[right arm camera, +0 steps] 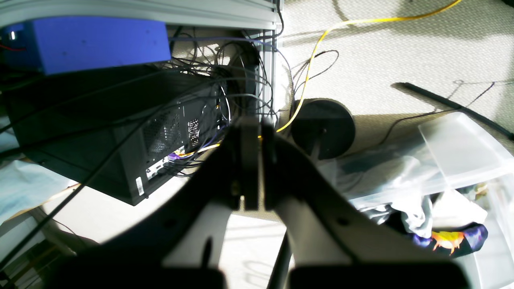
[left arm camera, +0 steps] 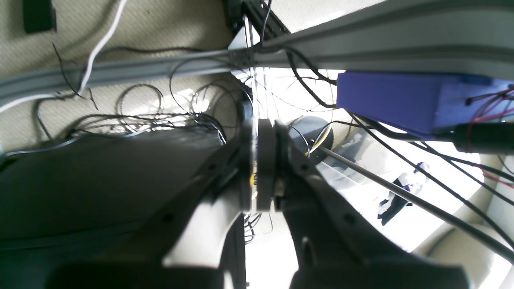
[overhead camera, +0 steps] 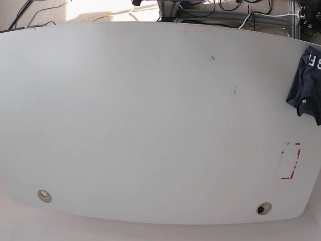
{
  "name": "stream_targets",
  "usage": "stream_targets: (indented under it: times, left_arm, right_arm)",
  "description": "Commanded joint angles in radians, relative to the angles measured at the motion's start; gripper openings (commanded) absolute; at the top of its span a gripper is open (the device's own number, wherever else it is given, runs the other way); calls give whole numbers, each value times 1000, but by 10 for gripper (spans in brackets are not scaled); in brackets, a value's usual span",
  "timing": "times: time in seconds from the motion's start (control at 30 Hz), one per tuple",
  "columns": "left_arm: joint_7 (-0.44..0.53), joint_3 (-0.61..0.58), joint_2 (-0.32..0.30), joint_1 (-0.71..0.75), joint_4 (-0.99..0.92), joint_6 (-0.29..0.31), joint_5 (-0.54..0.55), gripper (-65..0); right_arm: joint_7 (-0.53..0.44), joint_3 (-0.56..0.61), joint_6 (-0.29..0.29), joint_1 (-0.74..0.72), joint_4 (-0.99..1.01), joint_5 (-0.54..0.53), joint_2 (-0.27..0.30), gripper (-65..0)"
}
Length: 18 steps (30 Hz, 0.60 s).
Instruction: Layout the t-shirt on the table in an organized manner, then fold the t-shirt properly
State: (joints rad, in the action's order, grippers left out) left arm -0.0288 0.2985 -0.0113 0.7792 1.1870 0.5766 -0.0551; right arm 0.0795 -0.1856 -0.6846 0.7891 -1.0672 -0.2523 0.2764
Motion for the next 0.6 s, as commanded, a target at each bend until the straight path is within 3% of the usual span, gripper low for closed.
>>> stream_targets:
  times: [0.0, 0.2, 0.33, 0.57]
  left_arm:
    - [11, 3, -5, -16, -45, 7, 7, -650]
    - [13, 3, -2, -112, -215, -5, 7, -650]
    - [16, 1, -3, -201, -355, -74, 7, -650]
    - [77, -31, -5, -309, -553, -128, -10, -650]
  right_arm:
    - [-16, 28, -14, -10, 45, -6, 10, -647]
    - [-28, 93, -14, -95, 166, -5, 10, -647]
    - [-74, 143, -14, -144, 252, -5, 10, -647]
    - [-80, 202, -11, -244, 373, -5, 7, -647]
